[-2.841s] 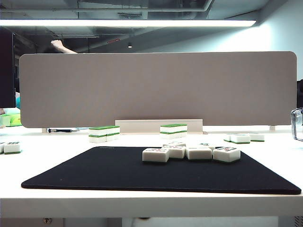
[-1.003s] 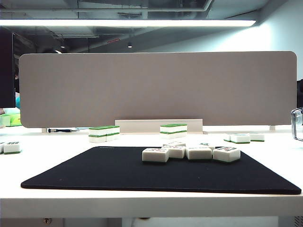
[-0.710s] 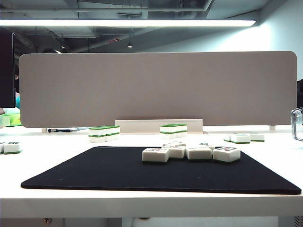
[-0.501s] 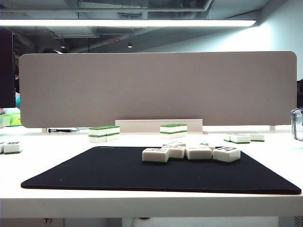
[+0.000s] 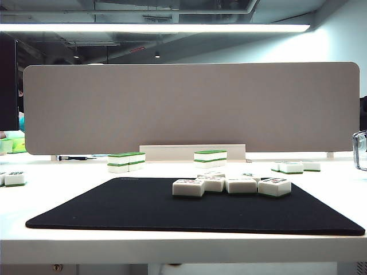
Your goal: Align six mahjong tiles in a row on the table.
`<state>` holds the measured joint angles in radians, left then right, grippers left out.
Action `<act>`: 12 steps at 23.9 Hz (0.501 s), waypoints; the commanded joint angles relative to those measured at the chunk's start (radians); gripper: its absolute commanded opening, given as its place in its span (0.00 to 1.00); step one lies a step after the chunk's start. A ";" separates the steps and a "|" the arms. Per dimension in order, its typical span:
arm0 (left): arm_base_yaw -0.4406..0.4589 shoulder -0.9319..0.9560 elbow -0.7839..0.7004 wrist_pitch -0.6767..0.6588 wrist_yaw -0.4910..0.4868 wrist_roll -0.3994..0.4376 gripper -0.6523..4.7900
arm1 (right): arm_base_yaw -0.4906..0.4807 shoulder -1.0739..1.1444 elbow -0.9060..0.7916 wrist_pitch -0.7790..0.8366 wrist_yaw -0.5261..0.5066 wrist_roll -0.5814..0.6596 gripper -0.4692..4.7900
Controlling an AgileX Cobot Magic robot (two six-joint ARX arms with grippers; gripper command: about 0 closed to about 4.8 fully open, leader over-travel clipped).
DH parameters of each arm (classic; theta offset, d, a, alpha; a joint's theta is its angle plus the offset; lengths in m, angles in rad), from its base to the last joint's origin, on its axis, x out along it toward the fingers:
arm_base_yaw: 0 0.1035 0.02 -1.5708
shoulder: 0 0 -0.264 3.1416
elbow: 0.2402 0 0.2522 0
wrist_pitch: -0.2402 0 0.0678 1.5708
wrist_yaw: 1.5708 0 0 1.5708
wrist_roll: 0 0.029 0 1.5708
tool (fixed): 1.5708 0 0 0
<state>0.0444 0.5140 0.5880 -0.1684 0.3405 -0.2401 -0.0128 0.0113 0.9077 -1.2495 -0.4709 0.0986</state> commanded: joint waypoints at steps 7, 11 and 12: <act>-0.003 0.254 0.185 0.006 0.125 0.003 0.16 | 0.000 -0.011 0.003 0.012 0.001 -0.002 0.09; -0.061 0.344 0.250 0.006 0.131 0.004 0.16 | 0.000 -0.011 0.003 0.012 0.001 -0.002 0.09; -0.098 0.381 0.277 0.006 0.124 0.005 0.16 | 0.000 -0.011 0.003 0.012 0.001 -0.002 0.09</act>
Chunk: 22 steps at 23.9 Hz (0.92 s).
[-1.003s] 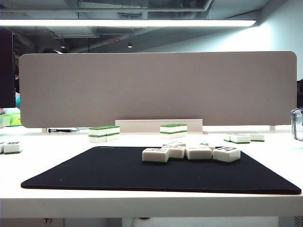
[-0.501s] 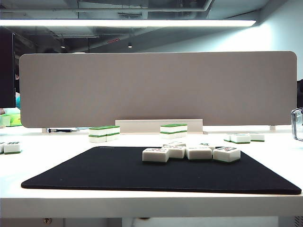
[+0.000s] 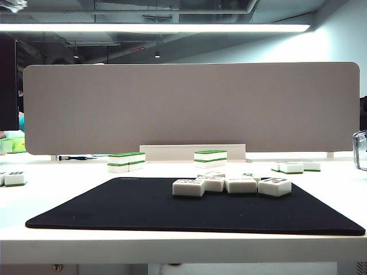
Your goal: Align six mahjong tiles in a row on the table.
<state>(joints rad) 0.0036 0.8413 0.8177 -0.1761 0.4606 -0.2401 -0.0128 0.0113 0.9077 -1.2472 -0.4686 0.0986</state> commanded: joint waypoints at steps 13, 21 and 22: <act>-0.336 0.379 0.237 0.012 -0.110 0.061 0.16 | 0.000 -0.011 0.003 0.010 -0.001 -0.002 0.09; -0.466 0.606 0.394 -0.006 -0.193 0.091 0.16 | 0.000 -0.011 0.003 0.010 0.004 -0.002 0.09; -0.475 0.627 0.413 -0.018 -0.200 0.100 0.16 | 0.000 -0.011 0.003 0.010 0.008 -0.002 0.09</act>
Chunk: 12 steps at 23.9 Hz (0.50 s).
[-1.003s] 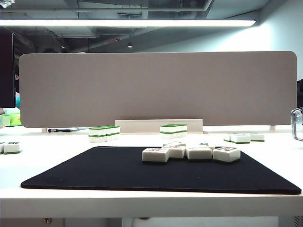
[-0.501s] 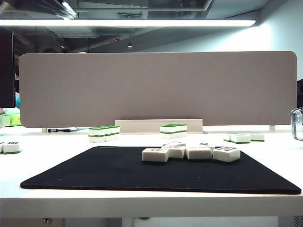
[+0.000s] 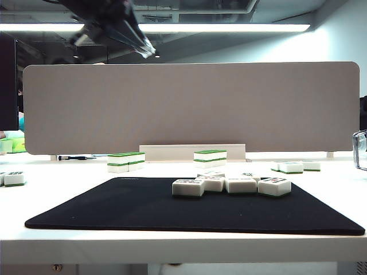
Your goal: Align six mahjong tiles in a row on the table.
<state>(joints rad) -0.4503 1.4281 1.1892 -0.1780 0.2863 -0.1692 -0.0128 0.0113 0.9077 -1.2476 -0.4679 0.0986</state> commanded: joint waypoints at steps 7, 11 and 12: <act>-0.084 0.246 0.239 -0.159 -0.065 0.040 0.16 | 0.000 -0.011 0.003 0.010 0.025 -0.002 0.09; -0.109 0.341 0.338 -0.211 -0.066 0.041 0.16 | 0.000 -0.011 0.003 0.010 0.025 -0.002 0.09; -0.117 0.370 0.370 -0.226 -0.066 0.040 0.16 | 0.000 -0.011 0.003 0.010 0.025 -0.002 0.09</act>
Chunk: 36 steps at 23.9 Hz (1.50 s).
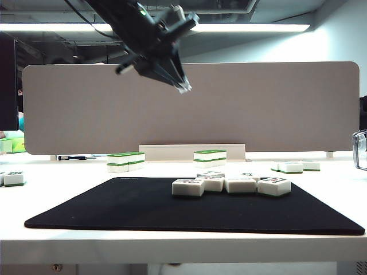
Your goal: Align six mahjong tiles in a row on the table.
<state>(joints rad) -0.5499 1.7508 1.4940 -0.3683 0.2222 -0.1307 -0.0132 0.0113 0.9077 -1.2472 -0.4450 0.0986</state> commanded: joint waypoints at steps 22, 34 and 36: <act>-0.132 0.428 0.473 -0.339 -0.043 -0.094 0.17 | 0.000 -0.011 0.002 -0.006 0.002 -0.002 0.09; -0.174 0.484 0.473 -0.313 -0.092 -0.227 0.65 | 0.000 -0.011 0.002 -0.006 0.002 -0.002 0.09; -0.180 0.496 0.472 -0.294 -0.093 -0.253 0.65 | 0.000 -0.011 0.002 -0.006 0.002 -0.002 0.09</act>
<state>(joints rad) -0.7223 2.2398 1.9610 -0.6914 0.1360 -0.3470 -0.0132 0.0116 0.9073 -1.2636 -0.4450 0.0986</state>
